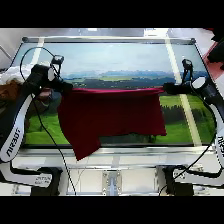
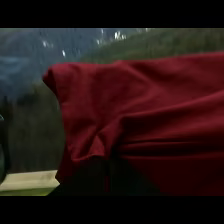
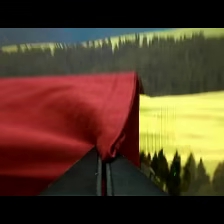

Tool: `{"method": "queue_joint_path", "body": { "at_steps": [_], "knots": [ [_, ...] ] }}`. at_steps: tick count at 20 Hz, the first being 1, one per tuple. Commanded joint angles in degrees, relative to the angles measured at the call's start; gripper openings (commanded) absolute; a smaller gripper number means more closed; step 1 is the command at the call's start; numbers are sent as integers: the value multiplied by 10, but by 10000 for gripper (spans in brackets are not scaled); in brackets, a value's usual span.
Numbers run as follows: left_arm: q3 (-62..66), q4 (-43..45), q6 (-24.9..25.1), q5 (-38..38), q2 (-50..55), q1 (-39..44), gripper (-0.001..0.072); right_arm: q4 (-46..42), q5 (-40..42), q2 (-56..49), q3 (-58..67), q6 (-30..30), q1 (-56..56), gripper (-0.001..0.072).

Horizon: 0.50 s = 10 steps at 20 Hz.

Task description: Fold the shirts.

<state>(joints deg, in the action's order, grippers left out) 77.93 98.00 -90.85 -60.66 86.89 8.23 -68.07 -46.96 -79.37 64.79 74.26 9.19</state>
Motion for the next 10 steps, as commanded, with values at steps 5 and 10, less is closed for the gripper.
{"method": "queue_joint_path", "body": {
  "at_steps": [5, 10],
  "knots": [
    [-124, -53, 5, -9, -14, 0, 14, 5, 35, -1, -101, 10, -14, 30],
    [-134, -57, 5, -12, -14, 0, 14, 8, 64, -25, -105, 28, -23, 30]
  ]
}}
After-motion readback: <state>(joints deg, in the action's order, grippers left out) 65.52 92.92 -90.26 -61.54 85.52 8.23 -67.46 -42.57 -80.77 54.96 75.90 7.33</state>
